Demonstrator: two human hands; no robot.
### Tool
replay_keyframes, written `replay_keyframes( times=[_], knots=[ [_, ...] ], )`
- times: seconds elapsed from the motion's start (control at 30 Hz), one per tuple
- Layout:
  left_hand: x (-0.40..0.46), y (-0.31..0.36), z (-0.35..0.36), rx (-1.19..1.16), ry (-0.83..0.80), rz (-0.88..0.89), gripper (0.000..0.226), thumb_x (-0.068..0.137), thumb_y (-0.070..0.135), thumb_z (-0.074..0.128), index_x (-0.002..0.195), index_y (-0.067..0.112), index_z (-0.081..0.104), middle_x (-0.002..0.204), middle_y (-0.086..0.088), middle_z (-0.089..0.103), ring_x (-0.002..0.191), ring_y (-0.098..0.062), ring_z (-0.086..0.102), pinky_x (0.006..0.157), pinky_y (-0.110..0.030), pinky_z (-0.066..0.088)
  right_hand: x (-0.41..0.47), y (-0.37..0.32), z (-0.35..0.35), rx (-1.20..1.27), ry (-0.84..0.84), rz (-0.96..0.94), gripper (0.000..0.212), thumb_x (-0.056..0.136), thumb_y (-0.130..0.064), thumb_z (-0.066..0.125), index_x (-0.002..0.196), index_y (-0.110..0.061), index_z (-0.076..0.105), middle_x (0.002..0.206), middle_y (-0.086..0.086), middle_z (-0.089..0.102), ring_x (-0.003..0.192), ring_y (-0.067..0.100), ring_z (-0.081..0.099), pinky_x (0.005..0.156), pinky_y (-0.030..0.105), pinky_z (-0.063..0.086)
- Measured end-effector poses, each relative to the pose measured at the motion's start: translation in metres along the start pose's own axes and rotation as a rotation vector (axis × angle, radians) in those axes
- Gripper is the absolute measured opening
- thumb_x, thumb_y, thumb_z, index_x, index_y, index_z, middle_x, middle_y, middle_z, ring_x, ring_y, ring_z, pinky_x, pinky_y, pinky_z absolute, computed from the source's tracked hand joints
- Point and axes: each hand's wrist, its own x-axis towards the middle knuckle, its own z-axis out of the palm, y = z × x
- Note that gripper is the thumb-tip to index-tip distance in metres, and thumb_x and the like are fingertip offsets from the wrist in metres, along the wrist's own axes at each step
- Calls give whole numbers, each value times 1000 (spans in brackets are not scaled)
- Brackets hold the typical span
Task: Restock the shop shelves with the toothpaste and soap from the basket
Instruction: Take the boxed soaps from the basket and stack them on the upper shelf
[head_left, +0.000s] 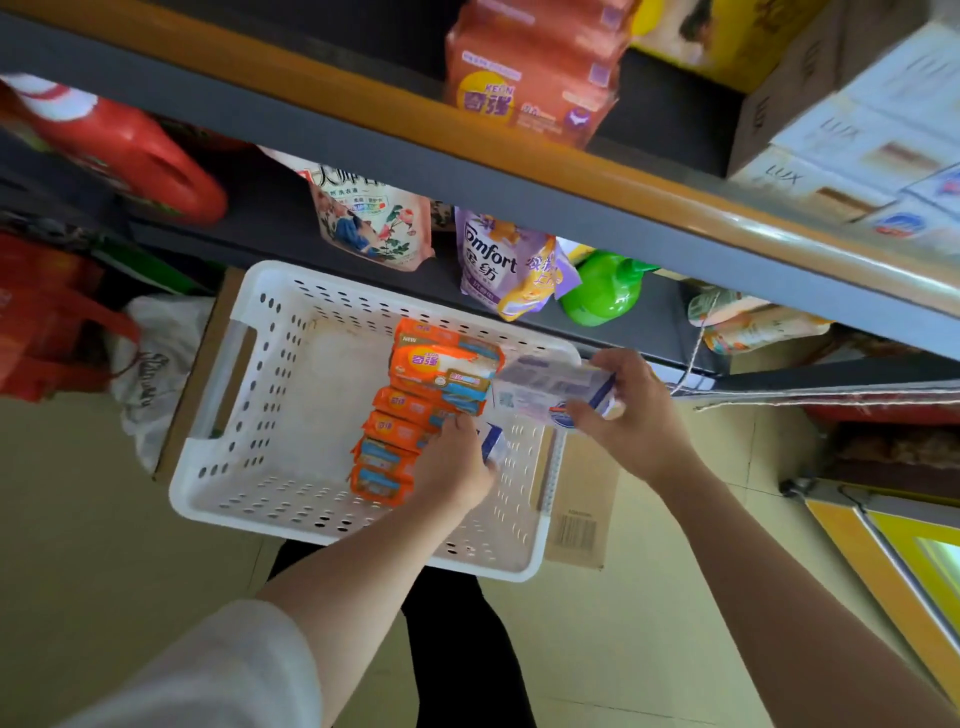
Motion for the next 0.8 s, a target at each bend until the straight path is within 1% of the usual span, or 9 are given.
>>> replay_keyframes(
  times=[0.07,0.13,0.27,0.33,0.43,0.53,0.63,0.73,0.8],
  knots=[
    [-6,-4,-12,-222,32,-26,26,79,28,60,97,13,49,90,1,56,83,-23,61,62,-31,43,-9,-2,-5,367,-46,188,31,67,-32,56,95,-19,56,86,2,59,78,19,55,70,29,43],
    [-17,-8,-30,-395,65,16,16,77,24,61,82,14,49,70,5,53,65,-19,56,51,-28,37,-18,-4,-9,705,-106,360,32,70,-30,49,95,-17,63,94,10,64,85,24,57,69,32,43],
    [-43,-6,-76,-669,78,89,30,70,33,56,96,18,59,89,3,67,81,-13,64,70,-29,49,-32,-13,-17,1166,-204,512,47,72,-31,51,113,-9,62,98,10,67,82,24,62,58,29,50],
    [-55,0,-96,-795,58,92,35,67,34,56,99,19,60,95,2,68,84,-8,65,73,-25,50,-40,-25,-23,1336,-244,499,45,67,-31,60,107,-13,66,95,7,67,74,20,63,52,26,48],
    [-68,16,-123,-935,1,131,31,66,29,55,94,16,60,87,-1,67,72,-4,61,59,-15,44,-52,-45,-34,1452,-253,487,51,43,-41,76,88,-18,73,85,5,71,64,20,64,54,23,48],
    [-77,39,-147,-1000,-73,213,15,74,22,55,87,21,62,83,1,67,75,-12,59,57,-20,41,-62,-59,-53,1539,-98,582,34,80,-45,51,88,-15,65,70,4,71,60,20,64,55,25,47],
    [-83,53,-163,-1011,-116,312,21,69,20,55,88,20,65,85,0,71,80,-11,66,63,-17,50,-69,-59,-67,1645,-80,509,60,76,-69,39,88,-18,68,72,1,70,62,17,61,40,17,42],
    [-84,62,-168,-993,-106,321,23,68,21,61,91,22,60,90,2,70,80,-7,67,63,-17,51,-79,-55,-75,1700,-111,403,69,57,-71,47,96,-18,70,85,5,71,62,20,66,36,16,45],
    [-82,68,-164,-1006,-75,278,24,73,17,67,94,19,56,91,-1,68,74,-4,66,57,-16,50,-84,-48,-78,1734,-140,322,70,49,-60,75,103,-16,68,94,9,70,71,23,67,43,22,52]
  ],
)
